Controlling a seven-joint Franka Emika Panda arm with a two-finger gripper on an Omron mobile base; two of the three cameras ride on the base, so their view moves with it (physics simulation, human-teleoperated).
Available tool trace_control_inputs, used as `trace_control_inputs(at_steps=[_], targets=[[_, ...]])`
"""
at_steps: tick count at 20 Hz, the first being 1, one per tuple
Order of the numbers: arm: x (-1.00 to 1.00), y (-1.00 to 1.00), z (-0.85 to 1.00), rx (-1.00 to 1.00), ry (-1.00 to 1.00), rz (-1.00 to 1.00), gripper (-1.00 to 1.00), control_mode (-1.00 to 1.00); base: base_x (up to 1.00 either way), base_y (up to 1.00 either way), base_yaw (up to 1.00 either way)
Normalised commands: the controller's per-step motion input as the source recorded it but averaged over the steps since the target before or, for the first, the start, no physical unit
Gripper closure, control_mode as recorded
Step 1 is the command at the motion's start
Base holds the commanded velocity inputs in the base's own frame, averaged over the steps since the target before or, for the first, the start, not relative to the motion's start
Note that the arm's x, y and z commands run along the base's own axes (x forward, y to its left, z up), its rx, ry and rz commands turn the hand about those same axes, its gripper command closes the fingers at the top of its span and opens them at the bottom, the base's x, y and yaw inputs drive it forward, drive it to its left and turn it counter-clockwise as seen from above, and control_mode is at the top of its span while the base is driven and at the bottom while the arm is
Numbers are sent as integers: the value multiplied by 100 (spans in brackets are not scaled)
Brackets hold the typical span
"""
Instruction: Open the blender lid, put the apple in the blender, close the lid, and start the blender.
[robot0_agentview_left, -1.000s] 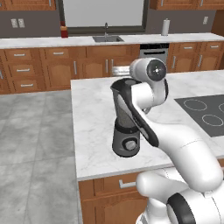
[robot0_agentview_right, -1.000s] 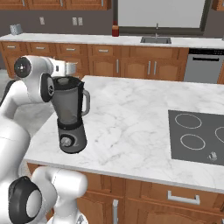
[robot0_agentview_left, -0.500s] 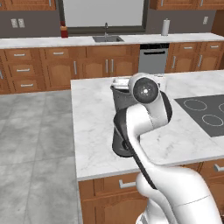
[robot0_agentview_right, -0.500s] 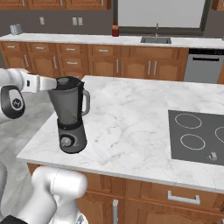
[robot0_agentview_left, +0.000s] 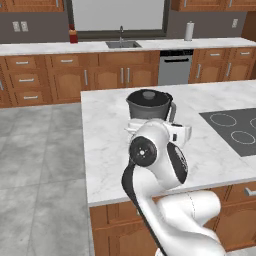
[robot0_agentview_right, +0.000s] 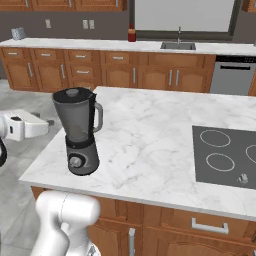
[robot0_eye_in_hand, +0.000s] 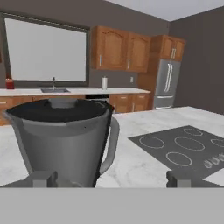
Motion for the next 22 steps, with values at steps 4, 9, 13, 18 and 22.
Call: trace_control_inputs(at_steps=[4, 9, 13, 18, 22], targets=[[-12, 5, -45, -3, -5, -25, -100, -100, 0, 0, 0], [0, 4, -61, -1, 0, -26, -100, -100, 0, 0, 0], [0, 0, -74, 0, -7, -26, -100, -100, 0, 0, 0], [0, 0, -56, 0, -16, -23, -100, -100, 0, 0, 0], [0, -20, -12, 0, -9, -12, -100, -100, 0, 0, 0]])
